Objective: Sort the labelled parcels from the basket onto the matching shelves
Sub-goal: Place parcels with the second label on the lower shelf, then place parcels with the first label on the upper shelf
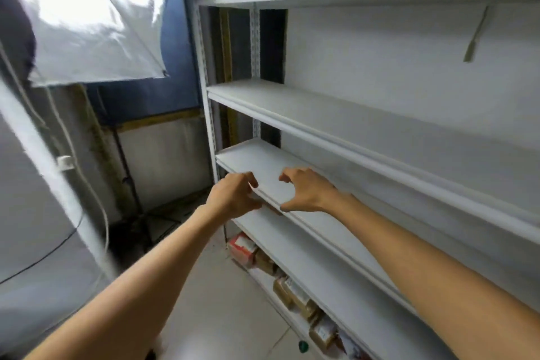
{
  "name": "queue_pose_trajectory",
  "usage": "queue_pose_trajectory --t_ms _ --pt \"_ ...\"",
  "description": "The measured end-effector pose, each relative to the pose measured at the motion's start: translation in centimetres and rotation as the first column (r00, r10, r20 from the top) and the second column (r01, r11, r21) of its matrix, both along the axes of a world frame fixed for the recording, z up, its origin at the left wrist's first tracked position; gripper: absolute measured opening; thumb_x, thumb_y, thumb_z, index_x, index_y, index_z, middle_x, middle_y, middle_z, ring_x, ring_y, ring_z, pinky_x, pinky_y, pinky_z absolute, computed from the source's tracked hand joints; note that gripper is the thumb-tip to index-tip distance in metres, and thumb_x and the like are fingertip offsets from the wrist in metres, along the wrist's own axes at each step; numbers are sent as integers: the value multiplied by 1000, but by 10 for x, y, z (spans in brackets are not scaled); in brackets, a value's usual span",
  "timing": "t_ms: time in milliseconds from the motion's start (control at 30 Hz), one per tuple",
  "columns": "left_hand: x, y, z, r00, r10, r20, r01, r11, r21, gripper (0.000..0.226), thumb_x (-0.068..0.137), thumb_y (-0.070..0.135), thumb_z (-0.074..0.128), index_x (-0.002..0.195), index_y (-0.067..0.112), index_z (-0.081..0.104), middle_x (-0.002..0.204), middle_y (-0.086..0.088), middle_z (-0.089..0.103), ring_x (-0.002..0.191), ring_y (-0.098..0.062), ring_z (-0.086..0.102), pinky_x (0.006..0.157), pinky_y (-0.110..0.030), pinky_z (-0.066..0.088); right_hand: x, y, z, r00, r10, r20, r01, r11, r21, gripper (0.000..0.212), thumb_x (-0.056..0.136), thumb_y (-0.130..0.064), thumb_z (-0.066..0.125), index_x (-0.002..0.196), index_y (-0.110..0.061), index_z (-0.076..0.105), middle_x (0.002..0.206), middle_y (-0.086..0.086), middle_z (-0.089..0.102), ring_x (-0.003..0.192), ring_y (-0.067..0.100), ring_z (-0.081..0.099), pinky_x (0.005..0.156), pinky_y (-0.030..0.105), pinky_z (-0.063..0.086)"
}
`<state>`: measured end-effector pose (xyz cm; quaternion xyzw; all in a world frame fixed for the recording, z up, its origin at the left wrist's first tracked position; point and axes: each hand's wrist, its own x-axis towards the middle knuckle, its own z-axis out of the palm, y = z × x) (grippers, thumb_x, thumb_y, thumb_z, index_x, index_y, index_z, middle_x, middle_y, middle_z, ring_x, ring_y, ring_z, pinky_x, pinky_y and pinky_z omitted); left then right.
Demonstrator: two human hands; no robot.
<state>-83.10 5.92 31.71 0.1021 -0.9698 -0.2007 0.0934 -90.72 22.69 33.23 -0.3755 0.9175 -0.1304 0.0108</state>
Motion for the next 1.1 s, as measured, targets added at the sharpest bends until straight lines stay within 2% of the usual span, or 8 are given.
queue_pose_trajectory --t_ms 167,300,467,600,733,867,1000,1100 --pt "59 -65 -12 966 259 26 -259 966 12 35 74 35 74 106 26 63 103 5 67 96 -18 63 80 -30 51 13 -86 -12 961 276 23 -276 961 0 63 75 -34 77 129 -17 49 130 3 56 116 20 54 92 32 49" --pt "122 -97 -31 899 433 72 -435 900 29 37 74 33 74 109 25 62 102 5 67 98 -17 63 81 -30 51 44 -151 -26 862 507 23 -507 861 49 62 73 -36 76 125 -15 51 122 4 57 111 21 55 88 34 49" --pt "230 -108 -61 738 663 127 -672 739 50 38 73 35 72 108 22 62 102 3 66 97 -19 63 81 -33 52 122 -215 -53 643 762 77 -766 637 86 64 71 -37 77 124 -12 52 120 5 57 111 24 54 91 40 49" --pt "336 -84 -89 563 807 178 -821 571 13 38 73 37 71 107 22 61 101 3 65 95 -19 61 75 -31 49 215 -247 -86 386 914 123 -919 370 135 66 70 -41 76 122 -11 49 119 7 56 109 28 54 88 41 47" --pt "433 -38 -109 385 889 250 -919 394 12 37 77 31 71 109 17 59 97 2 59 89 -19 57 71 -31 47 316 -251 -110 140 971 191 -988 125 91 60 71 -36 77 116 -7 50 112 9 56 100 27 54 85 42 48" --pt "513 6 -126 198 937 286 -978 207 -1 41 75 34 74 109 19 59 98 3 61 94 -21 60 72 -34 50 408 -244 -125 -40 955 293 -997 -59 56 58 74 -37 77 117 -12 47 113 7 52 101 26 53 86 41 49" --pt "577 33 -136 34 956 291 -999 40 -14 36 74 37 75 100 21 57 94 5 60 91 -20 58 69 -33 49 480 -236 -142 -185 930 317 -971 -223 90 61 71 -35 78 116 -8 48 113 10 54 100 27 53 86 45 50" --pt "617 41 -147 -57 952 300 -997 -70 34 36 74 36 75 102 21 59 98 3 63 91 -20 58 75 -35 51 524 -237 -150 -226 912 343 -958 -271 91 58 72 -32 77 116 -9 47 114 7 53 99 24 52 84 41 50"
